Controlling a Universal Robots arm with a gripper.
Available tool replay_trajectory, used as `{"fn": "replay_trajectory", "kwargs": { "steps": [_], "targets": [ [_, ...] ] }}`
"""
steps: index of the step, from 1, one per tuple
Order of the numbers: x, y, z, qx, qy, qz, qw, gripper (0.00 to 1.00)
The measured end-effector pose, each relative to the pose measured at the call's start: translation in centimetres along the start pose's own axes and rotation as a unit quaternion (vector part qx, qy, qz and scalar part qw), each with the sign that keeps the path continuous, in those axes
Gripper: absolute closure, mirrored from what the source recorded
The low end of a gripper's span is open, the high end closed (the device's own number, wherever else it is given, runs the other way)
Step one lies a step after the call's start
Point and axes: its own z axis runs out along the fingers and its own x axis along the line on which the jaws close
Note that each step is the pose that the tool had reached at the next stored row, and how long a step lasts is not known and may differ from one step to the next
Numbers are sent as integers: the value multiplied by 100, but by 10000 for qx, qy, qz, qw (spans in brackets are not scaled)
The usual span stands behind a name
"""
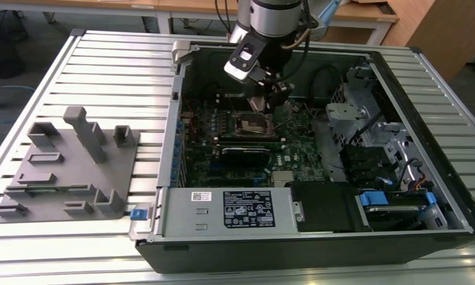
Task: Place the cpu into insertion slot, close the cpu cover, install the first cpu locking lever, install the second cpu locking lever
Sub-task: 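Place the cpu into insertion slot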
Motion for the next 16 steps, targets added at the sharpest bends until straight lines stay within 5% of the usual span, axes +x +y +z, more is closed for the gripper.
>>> {"fn": "replay_trajectory", "kwargs": {
  "steps": [3, 16],
  "targets": [
    [0, 0, 3, 0, -16, 181, 9998, 46],
    [0, -2, 27, -1, -19, 218, 9998, 46]
  ]
}}
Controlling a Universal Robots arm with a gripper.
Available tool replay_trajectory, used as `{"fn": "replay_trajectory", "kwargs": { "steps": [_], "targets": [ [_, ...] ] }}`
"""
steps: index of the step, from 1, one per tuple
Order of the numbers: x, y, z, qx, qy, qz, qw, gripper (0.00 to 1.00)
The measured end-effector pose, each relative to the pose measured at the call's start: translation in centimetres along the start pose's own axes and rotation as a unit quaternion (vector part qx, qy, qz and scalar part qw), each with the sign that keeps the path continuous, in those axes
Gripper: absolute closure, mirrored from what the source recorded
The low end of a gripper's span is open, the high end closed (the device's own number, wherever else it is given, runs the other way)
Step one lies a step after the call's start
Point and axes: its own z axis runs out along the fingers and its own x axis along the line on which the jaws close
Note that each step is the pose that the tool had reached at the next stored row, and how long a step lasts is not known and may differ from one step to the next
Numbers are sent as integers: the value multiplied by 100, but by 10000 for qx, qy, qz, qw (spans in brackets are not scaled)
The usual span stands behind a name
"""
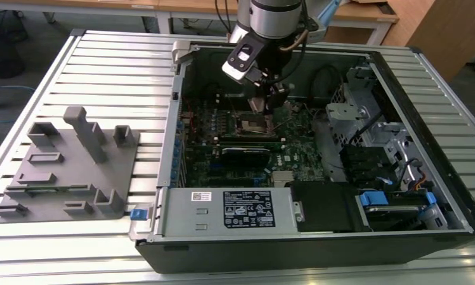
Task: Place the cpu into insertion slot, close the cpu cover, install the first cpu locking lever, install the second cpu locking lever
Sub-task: 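Place the cpu into insertion slot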
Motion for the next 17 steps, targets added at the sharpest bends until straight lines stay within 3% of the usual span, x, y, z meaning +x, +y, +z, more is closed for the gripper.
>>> {"fn": "replay_trajectory", "kwargs": {
  "steps": [6, 9, 13, 17],
  "targets": [
    [0, -4, 39, 0, -6, 53, 10000, 46],
    [0, -6, 62, 0, -27, 291, 9996, 46],
    [0, -8, 90, 0, -59, 648, 9979, 46],
    [0, -11, 116, -1, -91, 1002, 9949, 46]
  ]
}}
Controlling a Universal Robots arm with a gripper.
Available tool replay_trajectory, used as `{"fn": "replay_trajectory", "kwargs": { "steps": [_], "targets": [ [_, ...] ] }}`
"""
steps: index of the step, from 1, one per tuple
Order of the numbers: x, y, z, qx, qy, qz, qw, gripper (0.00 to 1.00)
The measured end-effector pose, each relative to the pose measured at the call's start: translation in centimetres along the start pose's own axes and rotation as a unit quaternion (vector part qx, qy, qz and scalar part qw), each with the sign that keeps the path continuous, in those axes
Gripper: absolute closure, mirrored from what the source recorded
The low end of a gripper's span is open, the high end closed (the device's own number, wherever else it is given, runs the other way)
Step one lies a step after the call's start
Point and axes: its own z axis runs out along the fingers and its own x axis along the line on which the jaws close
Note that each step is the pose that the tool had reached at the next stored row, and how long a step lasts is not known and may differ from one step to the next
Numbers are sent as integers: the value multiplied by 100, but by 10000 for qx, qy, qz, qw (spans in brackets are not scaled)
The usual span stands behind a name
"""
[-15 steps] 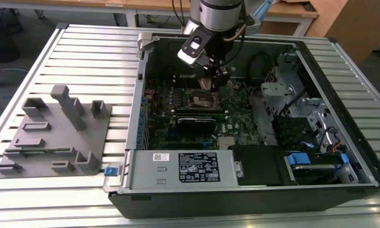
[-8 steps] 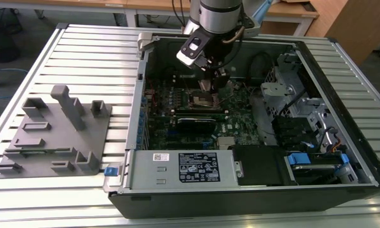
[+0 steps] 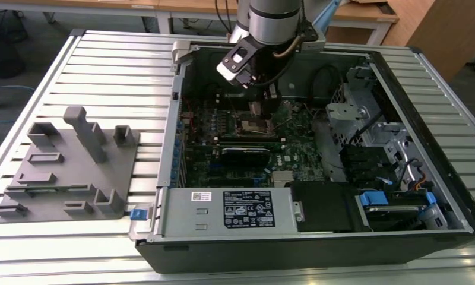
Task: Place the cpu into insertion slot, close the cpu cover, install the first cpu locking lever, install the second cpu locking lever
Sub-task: 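Place the cpu into insertion slot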
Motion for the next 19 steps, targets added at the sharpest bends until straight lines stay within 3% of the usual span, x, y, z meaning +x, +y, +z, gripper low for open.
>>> {"fn": "replay_trajectory", "kwargs": {
  "steps": [2, 7, 9, 11, 15, 19],
  "targets": [
    [0, 0, 3, 1, -10, 103, 9999, 46],
    [0, -1, 3, 1, -10, 105, 9999, 46],
    [1, -1, 6, 44, -8, 106, 9999, 46],
    [0, -1, 8, 119, -7, 106, 9999, 46],
    [0, -1, 16, 329, -3, 106, 9994, 46],
    [0, -2, 15, 341, -4, 107, 9994, 46]
  ]
}}
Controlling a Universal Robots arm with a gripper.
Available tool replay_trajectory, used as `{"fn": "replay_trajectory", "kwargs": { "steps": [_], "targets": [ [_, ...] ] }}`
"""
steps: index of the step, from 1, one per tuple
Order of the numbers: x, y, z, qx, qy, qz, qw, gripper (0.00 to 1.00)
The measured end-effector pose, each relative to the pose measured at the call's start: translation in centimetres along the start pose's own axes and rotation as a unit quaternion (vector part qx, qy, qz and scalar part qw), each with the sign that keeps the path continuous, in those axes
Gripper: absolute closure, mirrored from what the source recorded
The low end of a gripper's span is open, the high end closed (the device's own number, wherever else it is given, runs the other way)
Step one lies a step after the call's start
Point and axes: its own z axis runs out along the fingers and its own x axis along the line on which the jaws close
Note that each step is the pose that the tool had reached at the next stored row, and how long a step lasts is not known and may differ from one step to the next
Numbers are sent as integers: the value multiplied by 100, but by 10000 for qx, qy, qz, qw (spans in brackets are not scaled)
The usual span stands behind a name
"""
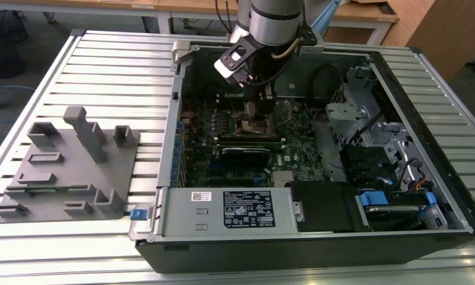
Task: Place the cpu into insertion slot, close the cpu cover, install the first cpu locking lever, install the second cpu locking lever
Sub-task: 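Place the cpu into insertion slot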
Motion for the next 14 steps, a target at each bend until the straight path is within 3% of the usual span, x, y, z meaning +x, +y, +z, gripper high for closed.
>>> {"fn": "replay_trajectory", "kwargs": {
  "steps": [14],
  "targets": [
    [0, 0, 38, 3, 1, -1, 10000, 46]
  ]
}}
